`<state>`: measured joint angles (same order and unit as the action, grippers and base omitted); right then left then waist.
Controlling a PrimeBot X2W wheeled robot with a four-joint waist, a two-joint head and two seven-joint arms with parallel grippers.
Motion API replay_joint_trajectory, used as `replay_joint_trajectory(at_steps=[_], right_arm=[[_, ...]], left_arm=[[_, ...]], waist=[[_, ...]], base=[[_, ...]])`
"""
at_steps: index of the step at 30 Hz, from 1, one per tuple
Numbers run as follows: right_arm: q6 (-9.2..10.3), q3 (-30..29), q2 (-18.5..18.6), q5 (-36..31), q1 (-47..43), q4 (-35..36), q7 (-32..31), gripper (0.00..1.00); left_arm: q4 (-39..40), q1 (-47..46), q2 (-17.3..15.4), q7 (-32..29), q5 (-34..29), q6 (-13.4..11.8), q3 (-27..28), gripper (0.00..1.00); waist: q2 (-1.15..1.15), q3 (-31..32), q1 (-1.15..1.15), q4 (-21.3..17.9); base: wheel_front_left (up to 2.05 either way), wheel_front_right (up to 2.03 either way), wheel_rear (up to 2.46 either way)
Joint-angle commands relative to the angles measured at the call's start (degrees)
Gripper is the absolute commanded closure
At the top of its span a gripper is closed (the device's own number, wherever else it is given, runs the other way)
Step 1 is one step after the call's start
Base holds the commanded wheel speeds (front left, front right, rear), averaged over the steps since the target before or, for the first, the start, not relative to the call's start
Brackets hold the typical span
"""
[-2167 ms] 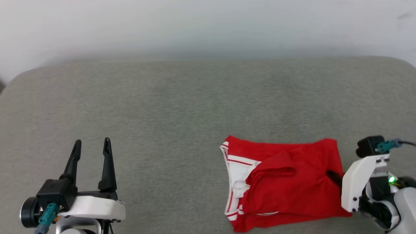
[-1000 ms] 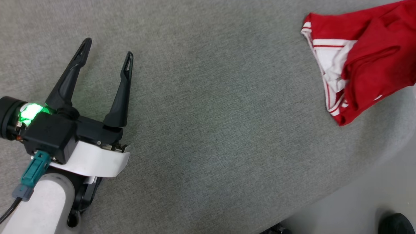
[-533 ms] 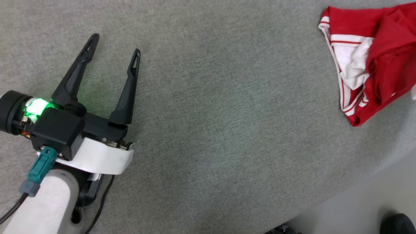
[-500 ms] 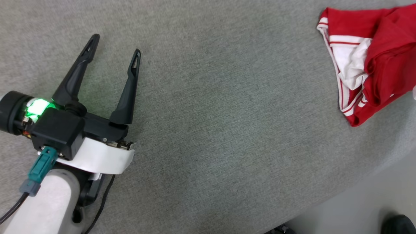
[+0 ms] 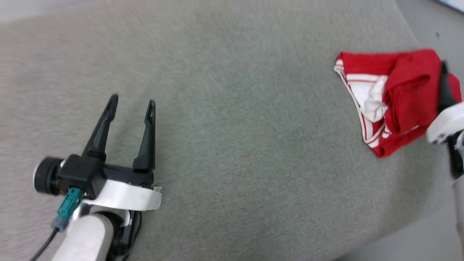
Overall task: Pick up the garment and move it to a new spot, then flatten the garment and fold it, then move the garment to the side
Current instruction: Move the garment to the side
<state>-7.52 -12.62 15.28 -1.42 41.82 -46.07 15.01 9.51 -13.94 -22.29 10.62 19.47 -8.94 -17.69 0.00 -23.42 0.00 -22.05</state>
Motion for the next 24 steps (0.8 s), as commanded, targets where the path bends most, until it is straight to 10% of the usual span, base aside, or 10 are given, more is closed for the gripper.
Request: replay_joint_trajectory(at_steps=[1,24], right_arm=[[0.06,1.07,-0.79,1.17,-2.3,1.79,0.15,0.0],[0.06,13.53,-9.59,8.35,-29.45,36.74,-8.83,0.0]], left_arm=[[-0.95,1.25,0.8,0.78,0.49,-0.37,0.17,0.0],[-10.92,12.18,3.57,4.53,4.7,-2.63,7.64,0.0]], waist=[[0.0,4.57,0.0,3.72],[0.0,16.85,0.0,17.3]], base=[[0.0,0.0,0.0],[0.0,0.0,0.0]])
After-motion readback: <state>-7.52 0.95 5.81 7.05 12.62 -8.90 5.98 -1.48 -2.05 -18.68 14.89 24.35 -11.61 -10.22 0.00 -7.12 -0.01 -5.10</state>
